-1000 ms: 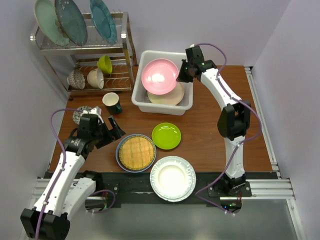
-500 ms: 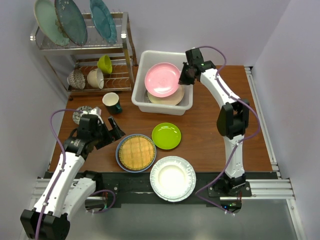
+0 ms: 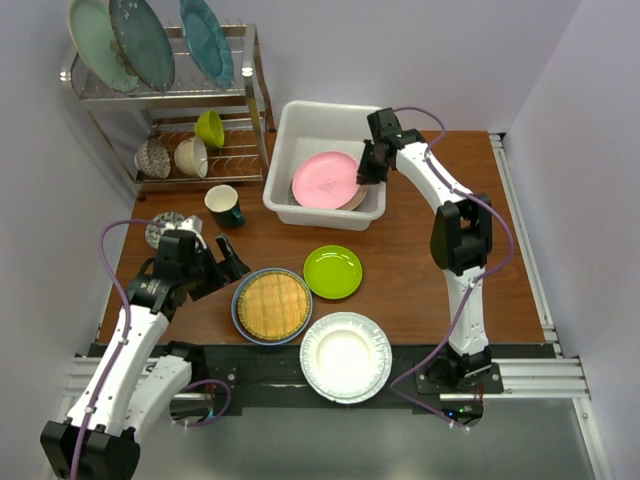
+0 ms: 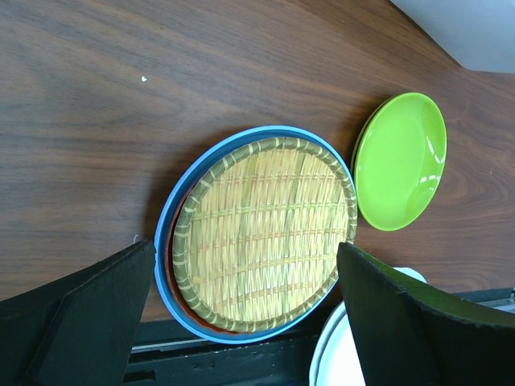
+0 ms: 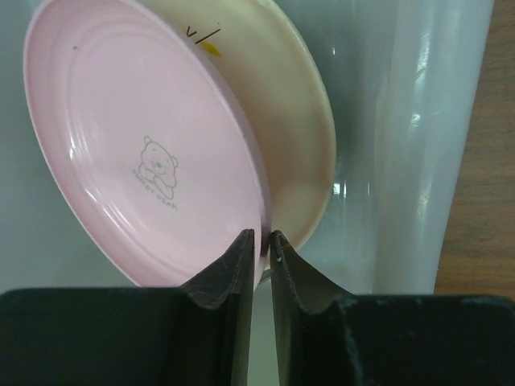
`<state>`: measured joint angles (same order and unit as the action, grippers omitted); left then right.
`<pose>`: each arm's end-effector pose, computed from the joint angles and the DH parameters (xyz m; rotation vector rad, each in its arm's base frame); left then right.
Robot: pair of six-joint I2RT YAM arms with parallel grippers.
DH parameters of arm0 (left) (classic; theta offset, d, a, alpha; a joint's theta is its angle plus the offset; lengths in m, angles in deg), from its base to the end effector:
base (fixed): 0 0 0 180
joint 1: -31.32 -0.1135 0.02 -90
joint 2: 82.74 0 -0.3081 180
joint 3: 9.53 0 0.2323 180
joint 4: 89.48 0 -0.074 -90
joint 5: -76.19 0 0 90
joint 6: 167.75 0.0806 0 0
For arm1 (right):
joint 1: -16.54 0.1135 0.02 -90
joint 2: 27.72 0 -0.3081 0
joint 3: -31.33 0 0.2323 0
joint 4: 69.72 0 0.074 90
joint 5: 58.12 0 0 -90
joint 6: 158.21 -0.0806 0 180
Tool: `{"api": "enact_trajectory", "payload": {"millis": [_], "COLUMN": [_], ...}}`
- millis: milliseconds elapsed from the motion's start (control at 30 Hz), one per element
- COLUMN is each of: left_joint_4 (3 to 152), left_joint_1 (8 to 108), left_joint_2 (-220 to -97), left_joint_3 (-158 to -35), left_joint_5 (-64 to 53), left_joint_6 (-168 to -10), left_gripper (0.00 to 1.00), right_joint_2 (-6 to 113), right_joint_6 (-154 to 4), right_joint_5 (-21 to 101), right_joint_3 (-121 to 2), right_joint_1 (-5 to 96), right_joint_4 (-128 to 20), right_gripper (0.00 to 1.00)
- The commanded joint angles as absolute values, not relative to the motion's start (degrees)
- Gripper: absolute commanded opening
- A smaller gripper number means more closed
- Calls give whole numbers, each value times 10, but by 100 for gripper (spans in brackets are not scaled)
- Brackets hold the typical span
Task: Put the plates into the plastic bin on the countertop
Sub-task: Place the plate in the plastic bin.
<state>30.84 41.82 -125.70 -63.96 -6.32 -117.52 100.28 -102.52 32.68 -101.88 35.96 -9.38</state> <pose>0.1207 -0.0331 0.2549 -0.5665 2.4144 -0.5489 0.4989 0.1771 0.2505 0.3285 2.5575 0.3820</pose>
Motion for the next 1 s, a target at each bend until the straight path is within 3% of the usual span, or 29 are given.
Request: {"api": "enact_trajectory", "payload": {"millis": [0, 33, 100, 400, 733, 967], "left_joint_4": [307, 307, 304, 299, 313, 320], "left_joint_1": [413, 413, 413, 413, 413, 413], "left_joint_2": [-1248, -1247, -1247, -1240, -1233, -1236], "left_joint_3": [-657, -657, -659, -656, -642, -633], "left_joint_5": [-58, -58, -58, -55, -36, -33], "left_joint_6": [-1166, -1166, -1166, -1170, -1182, -1179], "left_gripper": [100, 100, 100, 100, 100, 99], "right_joint_2": [975, 974, 973, 939, 855, 768], "right_joint_6": [-1022, -1020, -1018, -1013, -1025, -1009], "right_joint_5": [346, 350, 354, 361, 425, 473], "right_joint_3": [-1018, -1017, -1019, -1008, -917, -835], "right_joint_1": [355, 354, 353, 343, 342, 348], "right_joint_4": [-116, -116, -112, -110, -160, -214], "right_gripper": [21, 22, 33, 49, 55, 65]}}
